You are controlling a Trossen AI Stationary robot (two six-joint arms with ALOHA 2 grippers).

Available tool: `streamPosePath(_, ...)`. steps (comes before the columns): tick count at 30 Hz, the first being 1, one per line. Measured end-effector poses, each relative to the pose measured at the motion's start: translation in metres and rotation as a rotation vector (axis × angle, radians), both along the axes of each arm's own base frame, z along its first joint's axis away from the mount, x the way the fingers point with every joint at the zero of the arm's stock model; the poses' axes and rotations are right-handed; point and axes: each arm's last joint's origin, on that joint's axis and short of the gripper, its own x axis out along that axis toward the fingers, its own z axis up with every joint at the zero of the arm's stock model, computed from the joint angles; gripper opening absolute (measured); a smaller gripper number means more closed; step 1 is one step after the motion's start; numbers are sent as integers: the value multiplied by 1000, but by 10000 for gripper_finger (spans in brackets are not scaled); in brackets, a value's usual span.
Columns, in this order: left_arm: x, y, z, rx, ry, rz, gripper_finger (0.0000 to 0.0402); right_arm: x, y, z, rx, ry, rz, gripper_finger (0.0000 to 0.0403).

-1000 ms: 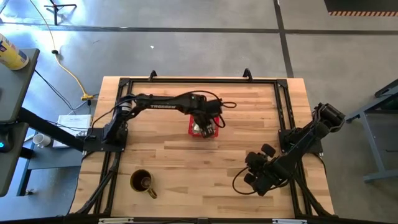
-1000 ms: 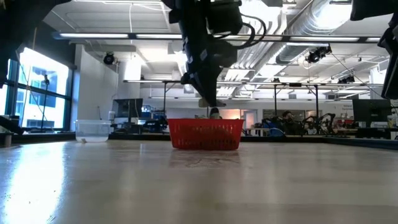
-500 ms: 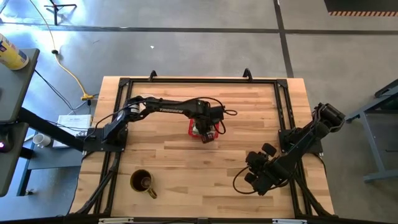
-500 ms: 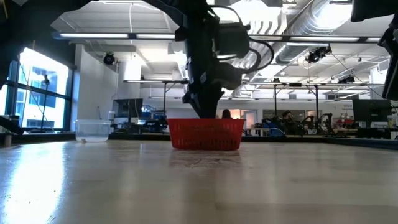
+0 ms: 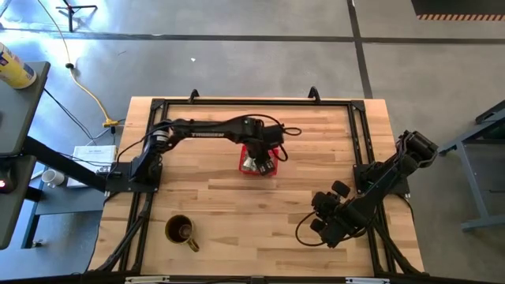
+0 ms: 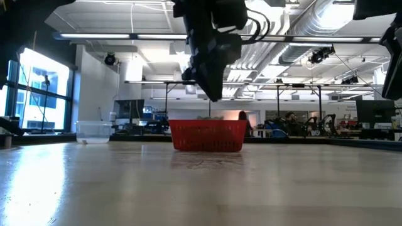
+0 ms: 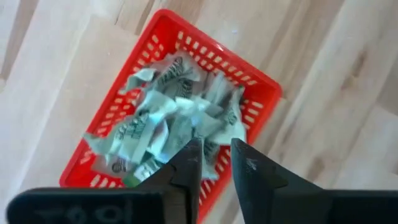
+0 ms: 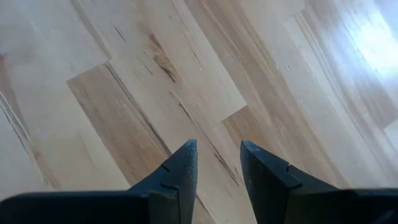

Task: Pick and place items into bin
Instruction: Return to Home Position

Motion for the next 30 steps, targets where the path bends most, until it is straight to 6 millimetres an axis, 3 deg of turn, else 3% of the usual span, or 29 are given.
streamPosePath(4,2,-15,23,-36,-42,-47,133,0,0,0,-2,3,6,114)
streamPosePath(10,-5,-64,108,-28,-318,-194,130,3,2,3,72,41,3,114)
streamPosePath(16,-20,-106,160,-147,-493,-300,127,16,2,16,215,85,-35,114)
streamPosePath(20,-30,-132,163,-85,-499,-288,127,25,6,24,273,31,-8,114)
streamPosePath(24,-29,-144,154,-57,-471,-311,127,47,8,29,323,-196,126,114)
streamPosePath(27,-17,-154,133,-98,-499,-374,127,65,-3,12,541,-264,253,114)
streamPosePath(30,-9,-159,111,-173,-528,-427,127,66,-19,-14,705,-312,350,114)
